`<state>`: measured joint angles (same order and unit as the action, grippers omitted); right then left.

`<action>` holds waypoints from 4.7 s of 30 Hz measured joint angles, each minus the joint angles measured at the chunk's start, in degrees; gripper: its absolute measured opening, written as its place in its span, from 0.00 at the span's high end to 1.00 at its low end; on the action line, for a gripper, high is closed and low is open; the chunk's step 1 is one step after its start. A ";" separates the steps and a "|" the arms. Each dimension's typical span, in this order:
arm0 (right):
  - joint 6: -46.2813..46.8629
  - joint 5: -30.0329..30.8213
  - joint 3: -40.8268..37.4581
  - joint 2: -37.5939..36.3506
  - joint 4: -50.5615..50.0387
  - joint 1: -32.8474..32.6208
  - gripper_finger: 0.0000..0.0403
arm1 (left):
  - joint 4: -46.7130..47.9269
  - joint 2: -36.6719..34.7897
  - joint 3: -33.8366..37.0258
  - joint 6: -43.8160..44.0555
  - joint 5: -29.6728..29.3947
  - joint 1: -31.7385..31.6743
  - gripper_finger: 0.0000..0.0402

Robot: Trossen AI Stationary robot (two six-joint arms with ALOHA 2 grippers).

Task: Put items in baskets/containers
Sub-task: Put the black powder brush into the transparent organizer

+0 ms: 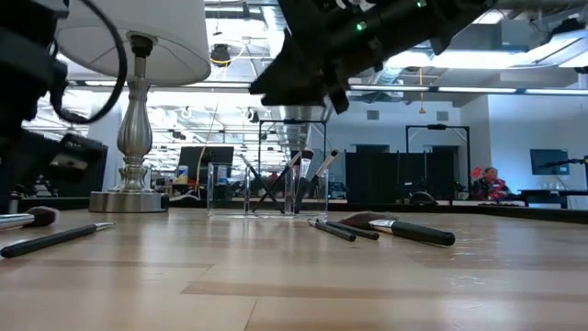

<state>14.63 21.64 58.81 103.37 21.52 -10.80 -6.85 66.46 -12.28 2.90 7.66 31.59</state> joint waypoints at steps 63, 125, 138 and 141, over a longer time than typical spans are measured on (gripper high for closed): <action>0.35 -12.53 41.18 36.44 -25.26 -2.26 0.93 | -23.25 12.76 2.15 8.15 -16.08 -5.55 0.81; 10.91 -28.09 -2.38 20.24 53.55 3.45 0.93 | -39.17 -11.56 1.13 -5.17 -22.67 -9.92 0.73; 10.60 -28.40 -2.32 20.28 51.62 3.65 0.92 | -41.30 -11.54 1.15 -6.68 -22.05 -9.79 0.88; 12.84 -28.41 -2.29 20.26 51.26 4.05 0.90 | -41.25 -11.52 1.17 -6.54 -22.12 -9.81 0.89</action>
<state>27.47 -6.77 56.51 123.63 72.79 -6.75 -48.11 54.94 -11.11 -3.63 -14.46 21.78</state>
